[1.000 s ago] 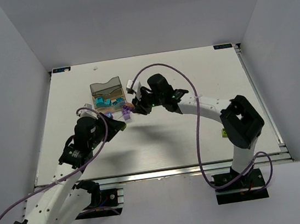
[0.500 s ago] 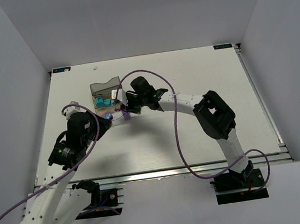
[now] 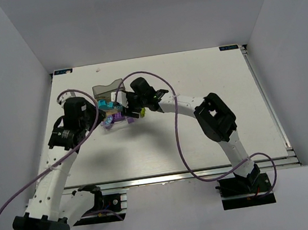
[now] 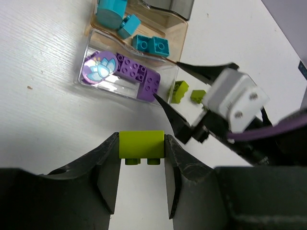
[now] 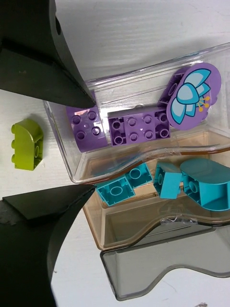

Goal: Sort the legos into containers by color

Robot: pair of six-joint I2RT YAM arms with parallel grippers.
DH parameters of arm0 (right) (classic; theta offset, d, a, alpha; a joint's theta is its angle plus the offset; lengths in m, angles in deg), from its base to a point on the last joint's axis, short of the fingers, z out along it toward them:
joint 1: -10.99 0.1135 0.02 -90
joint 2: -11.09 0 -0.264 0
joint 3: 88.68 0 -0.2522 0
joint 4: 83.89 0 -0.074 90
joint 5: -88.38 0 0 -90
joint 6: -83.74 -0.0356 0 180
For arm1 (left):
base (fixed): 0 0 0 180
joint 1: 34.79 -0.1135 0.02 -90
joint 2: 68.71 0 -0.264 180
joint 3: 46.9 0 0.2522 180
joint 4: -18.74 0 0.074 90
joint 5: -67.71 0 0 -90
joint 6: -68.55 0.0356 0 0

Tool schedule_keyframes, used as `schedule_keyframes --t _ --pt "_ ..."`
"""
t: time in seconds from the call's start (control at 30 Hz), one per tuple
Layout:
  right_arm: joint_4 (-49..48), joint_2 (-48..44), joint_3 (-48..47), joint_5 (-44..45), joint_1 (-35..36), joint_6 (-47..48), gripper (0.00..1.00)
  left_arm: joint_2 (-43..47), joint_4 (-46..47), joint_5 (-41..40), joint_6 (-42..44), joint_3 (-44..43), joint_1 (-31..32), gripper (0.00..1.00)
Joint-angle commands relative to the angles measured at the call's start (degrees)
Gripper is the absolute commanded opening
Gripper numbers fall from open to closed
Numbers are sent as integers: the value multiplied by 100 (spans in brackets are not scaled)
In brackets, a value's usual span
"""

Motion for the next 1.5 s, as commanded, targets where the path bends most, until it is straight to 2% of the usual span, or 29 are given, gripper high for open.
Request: schedule_keyframes --t 0.0,0.07,0.17,0.2,0.23,0.27,0.3,0.43,0.57,0.77,0.93,0.97,1.03,1.07,1.17,1.2,1.3,1.37,1.47 --pt "-37 -195 -145 27 -79 -296 69 -312 387 503 200 -275 -243 0" --pt "-29 -458 -84 -78 -175 -578 66 -541 563 634 200 -433 -339 0" --pt "6 -940 109 -245 -430 -1184 54 -1095 975 888 209 -548 -515 0" --pt "41 -1073 206 -307 -570 -1308 37 -1262 1116 977 209 -566 -551 0" --pt "68 -1371 424 -473 -641 -1448 25 -1620 1239 1004 200 -601 -569 0" --pt "120 -1530 557 -614 -711 -1484 3 -1815 1475 1239 200 -688 -586 0" --pt "130 -1688 715 -711 -842 -1537 0 -2009 1582 1294 200 -750 -586 0" --pt "209 -2471 1488 -1220 -1221 -1774 0 -2940 1864 1189 358 -1241 -586 0" --pt "445 -3227 2200 -1441 -1660 -1933 15 -4134 1873 909 726 -1971 -683 0" --pt "806 -4018 2939 -1546 -2390 -1801 24 -5419 1724 750 885 -3394 -727 0" --pt "1052 -4388 3239 -1538 -2838 -1687 40 -6421 1286 565 1000 -4352 -753 3" --pt "1113 -4423 3248 -1529 -2900 -1695 49 -6518 1224 556 1043 -4598 -753 6" --pt "1245 -4476 3248 -1494 -3076 -1765 55 -6738 1074 495 1088 -4793 -771 10" --pt "1315 -4476 3230 -1494 -3137 -1783 60 -6782 1065 486 1096 -4872 -762 16" --pt "1755 -4371 3116 -1397 -3374 -1818 65 -6827 1047 477 1088 -4890 -771 31" --pt "1877 -4336 3090 -1380 -3488 -1819 67 -6818 1038 486 1088 -4890 -780 41" --pt "2352 -4221 2975 -1204 -3674 -1705 71 -6766 1038 521 1096 -4829 -780 55" --pt "2660 -4160 2861 -862 -3735 -1556 74 -6599 1135 538 1088 -4750 -780 60" --pt "3380 -3984 2624 -335 -3788 -1345 77 -6353 1319 573 1079 -4557 -788 71"
